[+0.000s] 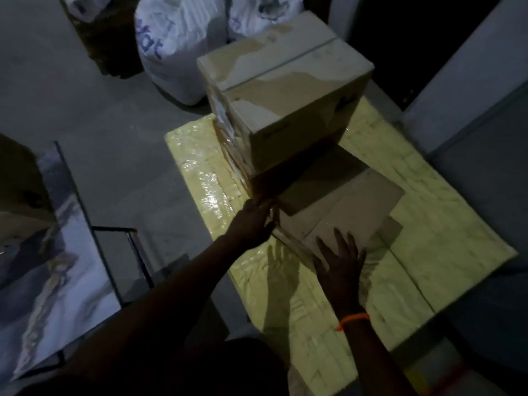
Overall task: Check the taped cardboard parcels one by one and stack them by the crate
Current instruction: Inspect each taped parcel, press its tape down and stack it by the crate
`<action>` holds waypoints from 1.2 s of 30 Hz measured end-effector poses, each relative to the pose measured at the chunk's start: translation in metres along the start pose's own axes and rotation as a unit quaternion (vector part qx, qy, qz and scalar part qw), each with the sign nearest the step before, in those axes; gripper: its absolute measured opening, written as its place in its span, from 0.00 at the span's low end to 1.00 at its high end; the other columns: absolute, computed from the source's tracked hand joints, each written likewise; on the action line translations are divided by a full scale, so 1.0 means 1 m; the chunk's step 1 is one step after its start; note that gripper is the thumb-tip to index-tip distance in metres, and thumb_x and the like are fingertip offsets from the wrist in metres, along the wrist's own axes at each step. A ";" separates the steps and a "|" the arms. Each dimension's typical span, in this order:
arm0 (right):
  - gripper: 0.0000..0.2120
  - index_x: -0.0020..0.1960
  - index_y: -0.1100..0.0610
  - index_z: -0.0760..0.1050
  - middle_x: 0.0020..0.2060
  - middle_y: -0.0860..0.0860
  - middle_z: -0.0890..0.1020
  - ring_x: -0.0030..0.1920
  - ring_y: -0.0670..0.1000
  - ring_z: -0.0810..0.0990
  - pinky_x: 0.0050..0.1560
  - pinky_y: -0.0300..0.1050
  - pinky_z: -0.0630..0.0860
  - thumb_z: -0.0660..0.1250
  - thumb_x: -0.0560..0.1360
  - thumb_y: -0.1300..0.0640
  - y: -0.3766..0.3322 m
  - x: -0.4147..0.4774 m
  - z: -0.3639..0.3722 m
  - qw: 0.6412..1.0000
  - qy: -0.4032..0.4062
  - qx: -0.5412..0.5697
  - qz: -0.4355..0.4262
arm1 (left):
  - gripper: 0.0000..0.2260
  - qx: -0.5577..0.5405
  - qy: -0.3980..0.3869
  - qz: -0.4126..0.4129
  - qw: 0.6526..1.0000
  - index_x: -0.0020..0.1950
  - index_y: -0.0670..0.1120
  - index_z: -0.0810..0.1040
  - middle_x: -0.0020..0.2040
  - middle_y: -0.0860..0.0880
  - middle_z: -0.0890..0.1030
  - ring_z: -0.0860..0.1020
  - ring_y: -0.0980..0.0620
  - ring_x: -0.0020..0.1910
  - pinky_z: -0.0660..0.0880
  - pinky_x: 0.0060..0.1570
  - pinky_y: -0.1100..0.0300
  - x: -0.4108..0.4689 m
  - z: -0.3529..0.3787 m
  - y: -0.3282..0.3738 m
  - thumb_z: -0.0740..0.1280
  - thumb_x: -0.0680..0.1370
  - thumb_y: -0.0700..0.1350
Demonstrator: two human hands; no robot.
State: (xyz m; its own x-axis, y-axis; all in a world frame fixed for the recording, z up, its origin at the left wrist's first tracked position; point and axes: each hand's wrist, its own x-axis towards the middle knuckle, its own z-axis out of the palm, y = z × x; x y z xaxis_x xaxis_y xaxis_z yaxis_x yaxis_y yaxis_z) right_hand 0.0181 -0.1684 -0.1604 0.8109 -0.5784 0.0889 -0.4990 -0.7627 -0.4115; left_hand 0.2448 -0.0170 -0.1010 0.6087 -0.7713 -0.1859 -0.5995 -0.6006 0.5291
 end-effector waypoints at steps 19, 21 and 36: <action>0.22 0.68 0.54 0.78 0.57 0.53 0.82 0.57 0.55 0.81 0.57 0.57 0.81 0.76 0.76 0.49 -0.059 -0.113 -0.036 0.866 0.098 0.310 0.380 | 0.23 -0.197 -0.054 -0.103 0.974 0.71 0.50 0.77 0.58 0.48 0.83 0.82 0.51 0.54 0.78 0.57 0.54 -0.099 0.007 -0.011 0.73 0.77 0.54; 0.21 0.68 0.55 0.78 0.56 0.52 0.81 0.57 0.53 0.80 0.56 0.55 0.80 0.74 0.77 0.49 -0.087 -0.138 -0.041 0.865 0.105 0.324 0.369 | 0.22 -0.242 -0.030 -0.107 0.964 0.70 0.52 0.78 0.62 0.49 0.81 0.80 0.50 0.59 0.78 0.59 0.53 -0.125 -0.006 -0.024 0.74 0.77 0.52; 0.24 0.65 0.51 0.82 0.59 0.44 0.84 0.61 0.41 0.81 0.66 0.53 0.78 0.75 0.72 0.41 -0.364 -0.241 -0.021 0.899 -0.066 0.409 0.140 | 0.16 -0.426 0.275 -0.208 0.837 0.62 0.50 0.84 0.53 0.56 0.86 0.83 0.61 0.53 0.80 0.55 0.61 -0.442 -0.159 -0.189 0.76 0.74 0.42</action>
State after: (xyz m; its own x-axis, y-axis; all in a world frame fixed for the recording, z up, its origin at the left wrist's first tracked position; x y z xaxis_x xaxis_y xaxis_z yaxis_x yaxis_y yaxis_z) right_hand -0.0018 0.2428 -0.0131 0.7449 -0.6340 -0.2080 -0.3407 -0.0934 -0.9355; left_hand 0.1722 0.4707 0.0126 0.9598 -0.1788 -0.2166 0.1698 -0.2448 0.9546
